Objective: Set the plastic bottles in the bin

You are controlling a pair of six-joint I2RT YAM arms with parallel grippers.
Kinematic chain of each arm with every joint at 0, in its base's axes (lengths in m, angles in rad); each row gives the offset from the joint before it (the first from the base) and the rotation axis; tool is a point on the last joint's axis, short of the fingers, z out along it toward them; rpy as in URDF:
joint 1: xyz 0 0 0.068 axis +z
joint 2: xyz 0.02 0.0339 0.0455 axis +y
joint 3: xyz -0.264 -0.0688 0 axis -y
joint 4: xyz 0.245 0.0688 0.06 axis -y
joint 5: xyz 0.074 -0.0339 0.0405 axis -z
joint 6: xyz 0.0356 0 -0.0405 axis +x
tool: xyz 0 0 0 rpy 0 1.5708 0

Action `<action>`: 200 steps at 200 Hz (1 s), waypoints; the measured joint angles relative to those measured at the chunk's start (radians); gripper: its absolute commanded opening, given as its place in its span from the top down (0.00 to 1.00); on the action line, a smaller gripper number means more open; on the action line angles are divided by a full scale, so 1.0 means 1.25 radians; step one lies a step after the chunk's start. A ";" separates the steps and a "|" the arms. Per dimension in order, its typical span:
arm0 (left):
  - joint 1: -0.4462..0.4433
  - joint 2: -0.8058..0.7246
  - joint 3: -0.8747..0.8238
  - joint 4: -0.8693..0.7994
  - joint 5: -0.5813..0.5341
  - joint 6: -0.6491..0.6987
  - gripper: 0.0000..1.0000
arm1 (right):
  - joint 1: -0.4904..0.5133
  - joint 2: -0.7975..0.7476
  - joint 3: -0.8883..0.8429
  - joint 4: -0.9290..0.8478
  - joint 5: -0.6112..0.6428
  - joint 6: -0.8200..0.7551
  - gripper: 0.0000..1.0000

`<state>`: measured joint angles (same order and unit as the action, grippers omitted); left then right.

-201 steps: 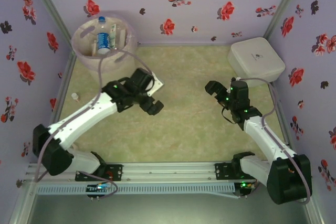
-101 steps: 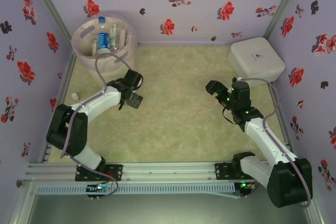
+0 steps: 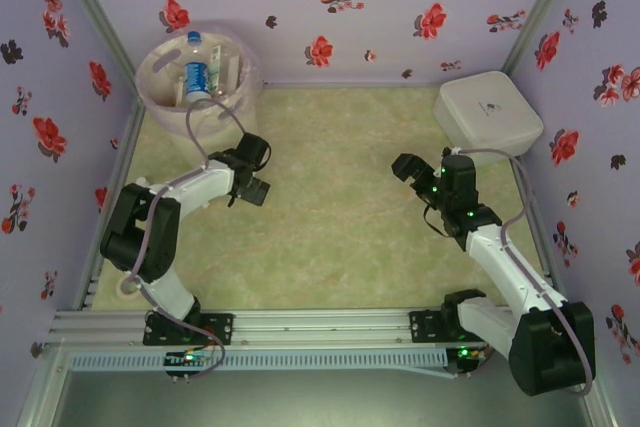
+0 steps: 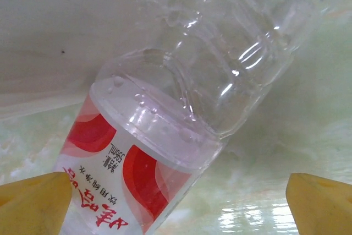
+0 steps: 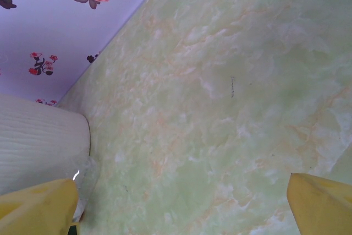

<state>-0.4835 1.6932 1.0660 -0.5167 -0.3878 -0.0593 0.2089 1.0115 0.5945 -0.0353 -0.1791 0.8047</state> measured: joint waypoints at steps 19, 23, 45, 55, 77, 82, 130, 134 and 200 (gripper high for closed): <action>-0.049 0.000 0.006 -0.023 0.014 -0.030 0.00 | 0.000 0.000 0.000 0.000 0.000 0.000 0.02; -0.061 -0.002 0.009 -0.028 0.018 -0.035 0.00 | 0.000 0.000 0.000 0.000 0.000 0.000 0.02; -0.133 -0.018 0.022 -0.049 0.063 -0.074 0.00 | 0.000 0.000 0.000 0.000 0.000 0.000 0.02; -0.157 -0.031 0.024 -0.062 0.093 -0.092 0.00 | 0.000 0.000 0.000 0.000 0.000 0.000 0.02; -0.187 -0.042 0.039 -0.092 0.140 -0.117 0.00 | 0.000 0.002 0.000 0.001 0.000 0.000 0.02; -0.188 -0.041 0.044 -0.097 0.141 -0.120 0.00 | 0.000 0.003 -0.001 0.001 0.000 0.000 0.02; -0.158 0.036 0.149 -0.129 0.089 -0.115 0.00 | 0.000 0.010 -0.002 0.006 0.000 0.000 0.02; -0.154 0.044 0.154 -0.129 0.087 -0.114 0.00 | 0.000 0.010 -0.002 0.006 0.000 0.000 0.02; -0.113 0.095 0.141 -0.129 0.089 -0.102 0.05 | 0.000 -0.022 -0.002 -0.017 0.019 -0.015 0.02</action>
<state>-0.6243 1.8118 1.2423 -0.6785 -0.2764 -0.1867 0.2089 0.9836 0.5919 -0.0563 -0.1558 0.7856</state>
